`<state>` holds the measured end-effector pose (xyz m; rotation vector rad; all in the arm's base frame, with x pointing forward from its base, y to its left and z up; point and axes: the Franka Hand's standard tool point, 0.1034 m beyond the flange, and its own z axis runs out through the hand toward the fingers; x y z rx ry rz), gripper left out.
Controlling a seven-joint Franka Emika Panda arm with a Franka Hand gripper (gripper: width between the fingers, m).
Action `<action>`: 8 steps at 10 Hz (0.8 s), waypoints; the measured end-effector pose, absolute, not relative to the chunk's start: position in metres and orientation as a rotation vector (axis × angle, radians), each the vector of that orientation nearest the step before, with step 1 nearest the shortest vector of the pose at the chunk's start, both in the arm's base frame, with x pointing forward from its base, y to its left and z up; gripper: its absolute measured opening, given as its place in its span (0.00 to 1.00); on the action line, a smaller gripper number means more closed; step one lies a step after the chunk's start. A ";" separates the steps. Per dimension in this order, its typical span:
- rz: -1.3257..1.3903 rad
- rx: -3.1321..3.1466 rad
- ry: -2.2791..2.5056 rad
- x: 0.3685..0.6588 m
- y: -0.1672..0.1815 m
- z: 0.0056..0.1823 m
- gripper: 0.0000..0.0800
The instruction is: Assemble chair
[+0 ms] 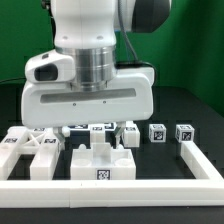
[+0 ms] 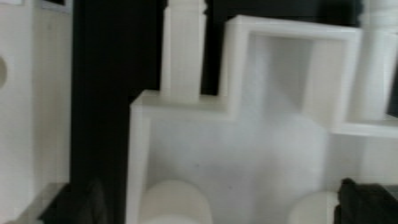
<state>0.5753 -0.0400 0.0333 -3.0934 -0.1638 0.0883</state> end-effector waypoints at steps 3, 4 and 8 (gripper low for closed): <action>0.074 -3.099 -0.166 0.574 -0.041 0.020 0.81; 0.071 -3.099 -0.171 0.575 -0.042 0.021 0.66; 0.072 -3.099 -0.171 0.575 -0.042 0.021 0.12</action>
Offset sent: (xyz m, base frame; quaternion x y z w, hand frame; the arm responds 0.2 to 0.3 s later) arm 0.0000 0.0000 0.0000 0.0000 0.0000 0.0000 1.0000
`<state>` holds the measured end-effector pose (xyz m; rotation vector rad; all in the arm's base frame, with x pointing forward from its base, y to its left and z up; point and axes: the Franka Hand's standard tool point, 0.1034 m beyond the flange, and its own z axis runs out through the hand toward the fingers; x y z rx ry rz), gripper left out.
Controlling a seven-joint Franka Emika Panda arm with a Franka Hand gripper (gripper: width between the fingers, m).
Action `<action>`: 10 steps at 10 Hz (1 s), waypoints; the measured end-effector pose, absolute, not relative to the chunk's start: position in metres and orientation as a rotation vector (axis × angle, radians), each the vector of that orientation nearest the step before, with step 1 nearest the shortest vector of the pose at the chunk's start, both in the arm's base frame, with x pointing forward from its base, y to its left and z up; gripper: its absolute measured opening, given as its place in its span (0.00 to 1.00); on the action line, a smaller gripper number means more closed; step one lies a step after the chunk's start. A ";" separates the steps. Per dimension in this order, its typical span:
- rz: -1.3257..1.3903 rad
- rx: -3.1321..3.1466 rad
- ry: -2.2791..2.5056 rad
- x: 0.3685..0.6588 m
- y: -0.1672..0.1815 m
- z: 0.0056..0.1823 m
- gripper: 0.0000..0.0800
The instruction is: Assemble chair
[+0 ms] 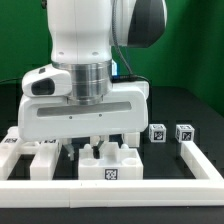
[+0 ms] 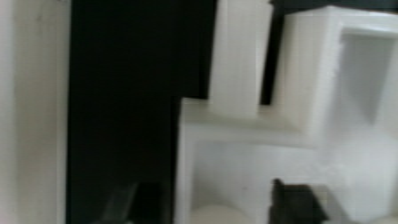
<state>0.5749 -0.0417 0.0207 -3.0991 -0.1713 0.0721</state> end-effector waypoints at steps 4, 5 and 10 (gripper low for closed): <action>0.072 -3.099 -0.172 0.575 -0.042 0.021 0.04; 0.072 -3.099 -0.172 0.575 -0.042 0.021 0.04; 0.069 -3.102 -0.100 0.580 -0.027 0.023 0.04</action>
Offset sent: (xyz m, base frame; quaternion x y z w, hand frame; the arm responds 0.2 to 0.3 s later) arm 0.0000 0.0000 0.0000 0.0000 0.0000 0.0000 1.0000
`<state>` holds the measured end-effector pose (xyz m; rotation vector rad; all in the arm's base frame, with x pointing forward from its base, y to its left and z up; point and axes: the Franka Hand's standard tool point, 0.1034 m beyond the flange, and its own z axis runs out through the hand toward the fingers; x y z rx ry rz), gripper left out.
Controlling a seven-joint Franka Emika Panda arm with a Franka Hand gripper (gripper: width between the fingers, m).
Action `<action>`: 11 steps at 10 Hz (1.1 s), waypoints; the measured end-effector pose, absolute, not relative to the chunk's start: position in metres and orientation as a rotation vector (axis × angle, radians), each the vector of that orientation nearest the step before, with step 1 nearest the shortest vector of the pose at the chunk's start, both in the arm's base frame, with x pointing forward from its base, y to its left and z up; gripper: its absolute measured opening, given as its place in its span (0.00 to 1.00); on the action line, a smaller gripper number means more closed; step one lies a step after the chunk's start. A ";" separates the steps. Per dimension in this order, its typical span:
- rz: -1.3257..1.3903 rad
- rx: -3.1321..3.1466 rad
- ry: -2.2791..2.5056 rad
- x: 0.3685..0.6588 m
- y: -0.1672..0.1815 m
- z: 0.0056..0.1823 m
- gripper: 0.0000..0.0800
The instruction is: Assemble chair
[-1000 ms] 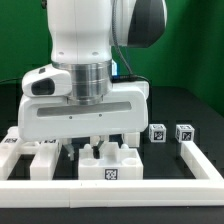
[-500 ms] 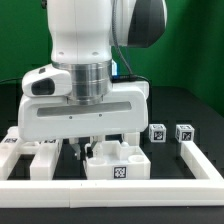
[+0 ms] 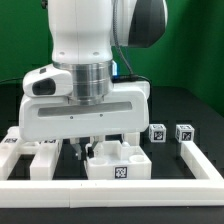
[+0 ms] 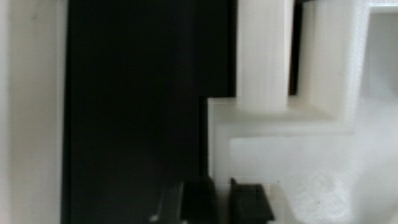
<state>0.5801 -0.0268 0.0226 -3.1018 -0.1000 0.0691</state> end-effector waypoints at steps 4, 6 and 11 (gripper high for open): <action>0.050 -3.104 -0.010 0.591 0.024 0.021 0.04; 0.043 -3.107 0.038 0.596 0.040 0.022 0.04; 0.076 -3.109 0.068 0.621 0.039 0.022 0.04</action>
Offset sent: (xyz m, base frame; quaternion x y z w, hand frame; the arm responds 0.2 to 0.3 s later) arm 0.0090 0.0399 -0.0026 0.0166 0.0004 0.0802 0.9966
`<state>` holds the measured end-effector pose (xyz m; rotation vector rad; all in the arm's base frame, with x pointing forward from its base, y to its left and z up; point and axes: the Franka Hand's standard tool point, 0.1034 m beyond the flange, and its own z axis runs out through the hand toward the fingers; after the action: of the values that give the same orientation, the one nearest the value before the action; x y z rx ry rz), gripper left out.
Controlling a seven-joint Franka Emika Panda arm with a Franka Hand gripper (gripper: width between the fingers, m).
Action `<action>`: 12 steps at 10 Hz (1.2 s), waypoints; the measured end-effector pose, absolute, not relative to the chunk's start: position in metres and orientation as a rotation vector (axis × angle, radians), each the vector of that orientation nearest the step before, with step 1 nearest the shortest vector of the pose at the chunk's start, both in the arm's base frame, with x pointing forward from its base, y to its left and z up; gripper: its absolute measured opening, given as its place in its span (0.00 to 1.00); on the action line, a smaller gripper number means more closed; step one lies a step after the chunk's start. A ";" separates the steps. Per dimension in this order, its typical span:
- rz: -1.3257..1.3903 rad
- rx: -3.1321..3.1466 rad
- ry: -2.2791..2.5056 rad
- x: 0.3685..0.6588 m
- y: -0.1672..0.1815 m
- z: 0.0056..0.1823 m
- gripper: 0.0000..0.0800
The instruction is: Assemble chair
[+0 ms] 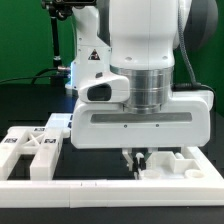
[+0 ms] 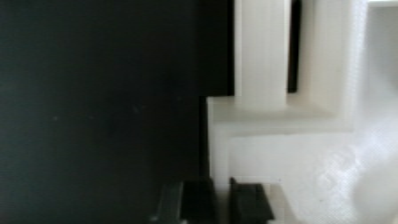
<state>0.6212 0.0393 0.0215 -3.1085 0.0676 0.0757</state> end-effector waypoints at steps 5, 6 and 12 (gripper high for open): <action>0.076 -3.108 0.064 0.621 0.039 0.021 0.29; 0.076 -3.108 0.064 0.621 0.039 0.021 0.29; 0.075 -3.108 0.064 0.621 0.039 0.021 0.81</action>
Offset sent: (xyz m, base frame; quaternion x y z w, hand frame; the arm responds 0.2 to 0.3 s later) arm 0.0000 0.0000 0.0000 0.0000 0.0000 0.0000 1.0000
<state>0.6210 0.0392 0.0212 -3.1083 0.0636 0.0754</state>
